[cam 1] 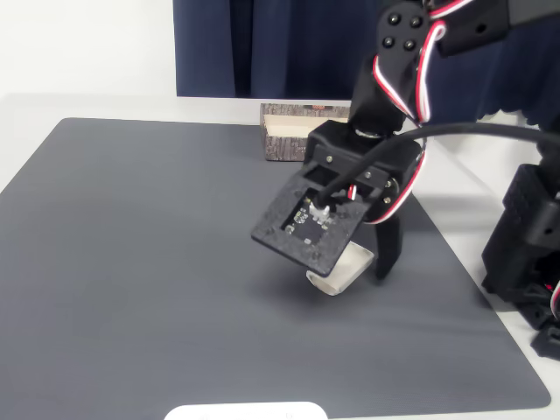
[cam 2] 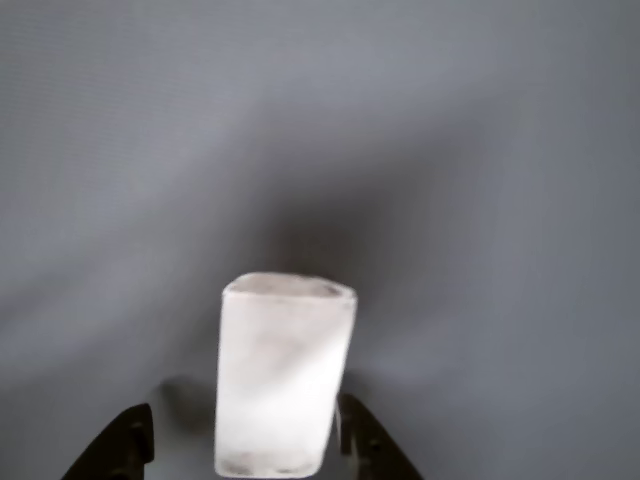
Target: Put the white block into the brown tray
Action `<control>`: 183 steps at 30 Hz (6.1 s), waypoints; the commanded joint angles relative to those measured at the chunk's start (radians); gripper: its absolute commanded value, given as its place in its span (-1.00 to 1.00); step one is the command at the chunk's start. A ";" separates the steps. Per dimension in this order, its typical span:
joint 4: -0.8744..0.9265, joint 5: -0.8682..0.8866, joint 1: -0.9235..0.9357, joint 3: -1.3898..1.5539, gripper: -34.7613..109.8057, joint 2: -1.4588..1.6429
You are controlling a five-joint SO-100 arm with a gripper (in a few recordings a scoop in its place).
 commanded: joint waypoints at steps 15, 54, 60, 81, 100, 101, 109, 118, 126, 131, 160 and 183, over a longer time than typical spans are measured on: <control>-0.057 0.006 -0.003 0.011 0.02 -0.006; -0.048 0.172 0.002 0.107 -0.46 0.098; 0.002 0.255 0.003 0.084 -0.49 0.138; 0.193 0.391 0.241 -0.561 -0.52 -0.155; 0.313 0.325 0.661 -1.224 -0.52 -0.617; 0.333 0.324 0.678 -1.270 -0.52 -0.652; 0.368 0.308 0.767 -1.612 -0.52 -0.894; 0.532 0.259 0.822 -1.922 -0.52 -1.143; 0.601 0.060 0.859 -2.109 -0.52 -1.269; 0.632 -0.106 0.877 -2.128 -0.52 -1.287; 0.607 -0.107 0.854 -2.309 -0.40 -1.482; 0.606 -0.135 0.870 -2.344 -0.07 -1.483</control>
